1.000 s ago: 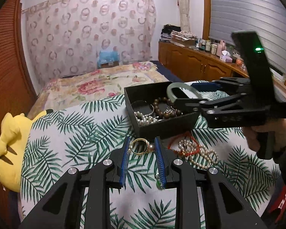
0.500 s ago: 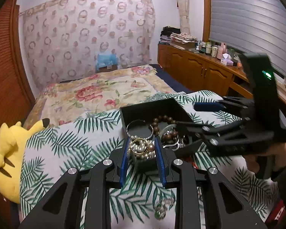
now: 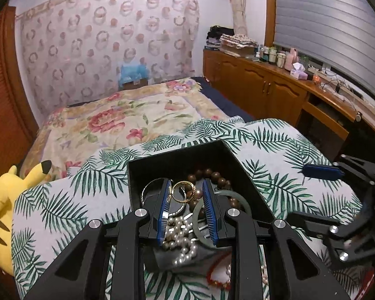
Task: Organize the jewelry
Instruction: 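Carry the gold ring and jade bangle into the black box and open both tools, then grasp the green-stone silver pendant with the left tool while the right grasps the red string bracelet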
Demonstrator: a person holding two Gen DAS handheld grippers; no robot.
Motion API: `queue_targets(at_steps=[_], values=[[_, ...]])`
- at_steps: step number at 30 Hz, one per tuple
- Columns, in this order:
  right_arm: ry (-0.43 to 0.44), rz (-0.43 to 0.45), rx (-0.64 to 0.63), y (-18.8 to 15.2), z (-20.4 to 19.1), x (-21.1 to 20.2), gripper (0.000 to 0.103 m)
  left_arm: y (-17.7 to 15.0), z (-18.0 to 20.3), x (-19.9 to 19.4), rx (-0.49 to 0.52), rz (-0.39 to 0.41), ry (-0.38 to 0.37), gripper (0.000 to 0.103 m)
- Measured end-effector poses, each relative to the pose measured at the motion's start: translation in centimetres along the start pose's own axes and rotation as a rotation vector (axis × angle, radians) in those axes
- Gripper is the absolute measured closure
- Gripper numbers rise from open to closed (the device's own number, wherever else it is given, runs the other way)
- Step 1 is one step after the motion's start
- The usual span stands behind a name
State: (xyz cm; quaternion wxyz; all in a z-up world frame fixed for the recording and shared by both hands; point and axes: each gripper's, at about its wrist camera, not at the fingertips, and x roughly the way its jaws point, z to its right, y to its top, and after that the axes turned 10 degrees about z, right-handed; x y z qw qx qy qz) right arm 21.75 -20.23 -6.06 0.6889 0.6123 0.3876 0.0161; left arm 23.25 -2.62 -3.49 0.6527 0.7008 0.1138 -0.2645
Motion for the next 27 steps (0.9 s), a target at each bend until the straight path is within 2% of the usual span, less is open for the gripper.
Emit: queue_targets(at_steps=[6, 10, 12, 15, 19, 23, 27], values=[[-0.002, 0.001, 0.011, -0.5, 0.2, -0.3, 0.026, 0.2, -0.1, 0.8, -0.007, -0.016, 0.020, 0.078], [0.010, 0.003, 0.010, -1.0, -0.1, -0.5, 0.026, -0.1, -0.3, 0.4, -0.009, -0.022, 0.018, 0.064], [0.008, 0.002, 0.003, -1.4, -0.4, -0.6, 0.026, -0.3, -0.4, 0.1, -0.012, -0.022, 0.017, 0.063], [0.004, -0.002, -0.005, -1.9, -0.7, -0.6, 0.026, -0.7, -0.6, -0.7, -0.016, -0.022, 0.012, 0.062], [0.016, -0.008, -0.004, -2.6, -1.2, -1.0, 0.026, -1.5, -0.5, -2.1, 0.003, -0.013, 0.022, 0.053], [0.029, -0.026, -0.035, -3.3, -2.2, -1.3, 0.026, -2.9, -0.6, -4.0, 0.004, -0.005, 0.026, 0.052], [0.052, -0.052, -0.060, -4.2, -3.5, -1.5, 0.033, -4.4, -0.5, -6.0, 0.005, -0.002, 0.006, 0.052]])
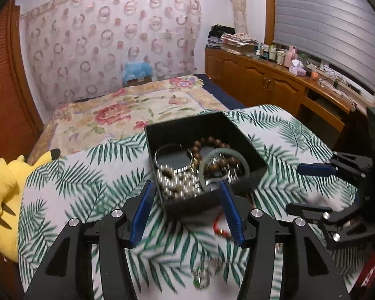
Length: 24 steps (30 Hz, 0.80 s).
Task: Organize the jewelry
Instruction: 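Grasp the green-stone silver pendant with the left tool while the right grasps the red string bracelet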
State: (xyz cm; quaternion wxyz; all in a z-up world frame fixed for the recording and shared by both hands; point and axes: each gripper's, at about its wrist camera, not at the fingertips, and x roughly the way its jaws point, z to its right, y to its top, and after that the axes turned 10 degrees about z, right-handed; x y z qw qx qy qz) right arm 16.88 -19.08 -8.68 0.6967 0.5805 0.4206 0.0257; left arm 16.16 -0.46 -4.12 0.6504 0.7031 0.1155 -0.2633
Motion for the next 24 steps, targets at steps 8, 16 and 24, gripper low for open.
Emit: queue_targets(at_steps=[8, 16, 24], values=[[0.047, -0.032, 0.006, -0.2, -1.3, 0.9, 0.060, -2.7, -0.2, -1.7, -0.035, -0.029, -0.029, 0.052], [0.075, -0.072, 0.065, 1.1, -1.9, 3.9, 0.078, -4.8, -1.0, -2.0, -0.059, -0.057, -0.015, 0.052], [0.039, -0.132, 0.089, 1.1, -1.8, 5.7, 0.093, -5.1, -1.4, -2.5, -0.067, -0.055, -0.013, 0.052]])
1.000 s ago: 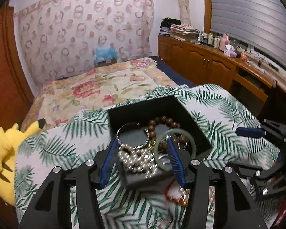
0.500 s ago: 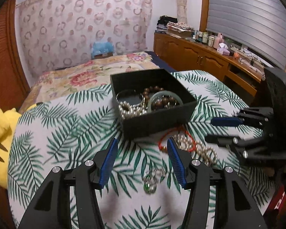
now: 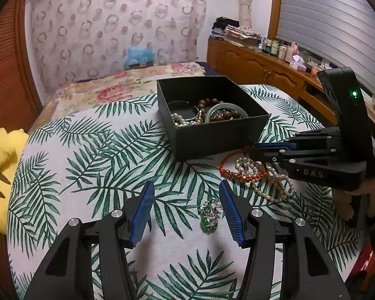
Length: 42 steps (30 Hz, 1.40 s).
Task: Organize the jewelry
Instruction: 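Grasp the green-stone silver pendant with the left tool while the right grasps the red string bracelet, then lower the pendant and red bracelet into the black box and open both tools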
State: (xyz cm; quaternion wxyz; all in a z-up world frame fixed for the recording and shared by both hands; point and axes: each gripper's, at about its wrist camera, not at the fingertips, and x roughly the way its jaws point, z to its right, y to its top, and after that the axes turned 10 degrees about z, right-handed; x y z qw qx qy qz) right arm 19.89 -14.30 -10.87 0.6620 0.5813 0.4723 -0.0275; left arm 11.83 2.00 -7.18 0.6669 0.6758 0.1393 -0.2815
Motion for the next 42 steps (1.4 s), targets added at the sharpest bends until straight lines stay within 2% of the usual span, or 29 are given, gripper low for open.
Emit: queue_targets(at_steps=[2, 6, 14, 20, 25, 29, 33, 37, 42], values=[[-0.007, -0.014, -0.010, 0.1, -0.2, 0.2, 0.099, -0.1, 0.0, 0.0, 0.001, -0.003, 0.000, 0.052], [0.004, -0.005, -0.020, -0.2, -0.3, -0.1, 0.100, -0.6, 0.0, -0.1, -0.003, -0.015, -0.006, 0.052], [-0.001, 0.091, -0.061, 0.4, -0.5, -4.0, 0.100, -1.5, 0.1, 0.0, -0.004, -0.040, -0.007, 0.052], [-0.013, 0.132, -0.094, 0.5, -0.4, -6.9, 0.100, -2.0, 0.7, 0.2, 0.014, -0.067, -0.048, 0.052], [-0.019, 0.136, -0.099, 0.1, 0.0, -7.4, 0.100, -2.3, 1.5, 0.6, 0.035, -0.085, -0.071, 0.053], [-0.019, 0.140, -0.094, 0.1, 0.2, -7.5, 0.100, -2.2, 1.7, 1.4, 0.046, -0.096, -0.065, 0.062], [-0.019, 0.146, -0.097, 0.1, 0.2, -7.8, 0.100, -2.3, 1.8, 1.6, 0.064, -0.091, -0.052, 0.065], [-0.018, 0.149, -0.098, 0.1, 0.1, -7.9, 0.100, -2.5, 1.8, 1.5, 0.076, -0.085, -0.043, 0.089], [-0.012, 0.152, -0.103, 0.3, -0.1, -8.1, 0.100, -2.4, 1.1, 0.8, 0.025, -0.055, -0.058, 0.092]])
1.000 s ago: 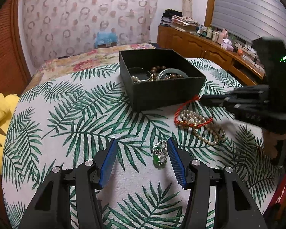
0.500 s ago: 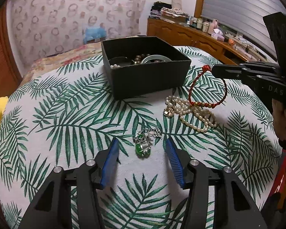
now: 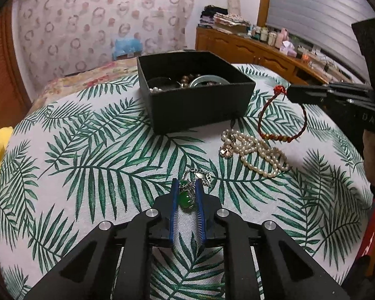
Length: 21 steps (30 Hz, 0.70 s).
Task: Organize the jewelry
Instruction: 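Lower the pendant and red bracelet into the black box and open both tools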
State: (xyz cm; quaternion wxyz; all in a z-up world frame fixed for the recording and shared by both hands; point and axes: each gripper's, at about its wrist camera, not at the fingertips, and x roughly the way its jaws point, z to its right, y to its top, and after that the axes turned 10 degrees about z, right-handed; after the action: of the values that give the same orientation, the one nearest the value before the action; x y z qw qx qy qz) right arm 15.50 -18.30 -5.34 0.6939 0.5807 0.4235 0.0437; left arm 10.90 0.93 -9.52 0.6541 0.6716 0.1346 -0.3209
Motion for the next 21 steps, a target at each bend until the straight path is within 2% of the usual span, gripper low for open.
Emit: queue_targets(at_steps=[8, 21], values=[[0.007, 0.031, -0.016, 1.3, -0.5, -0.8, 0.100, 1.5, -0.2, -2.2, -0.032, 0.073, -0.004, 0.093], [0.009, 0.093, -0.026, 4.8, -0.2, -1.4, 0.100, 5.6, 0.0, -5.4, -0.009, 0.186, -0.008, 0.093]])
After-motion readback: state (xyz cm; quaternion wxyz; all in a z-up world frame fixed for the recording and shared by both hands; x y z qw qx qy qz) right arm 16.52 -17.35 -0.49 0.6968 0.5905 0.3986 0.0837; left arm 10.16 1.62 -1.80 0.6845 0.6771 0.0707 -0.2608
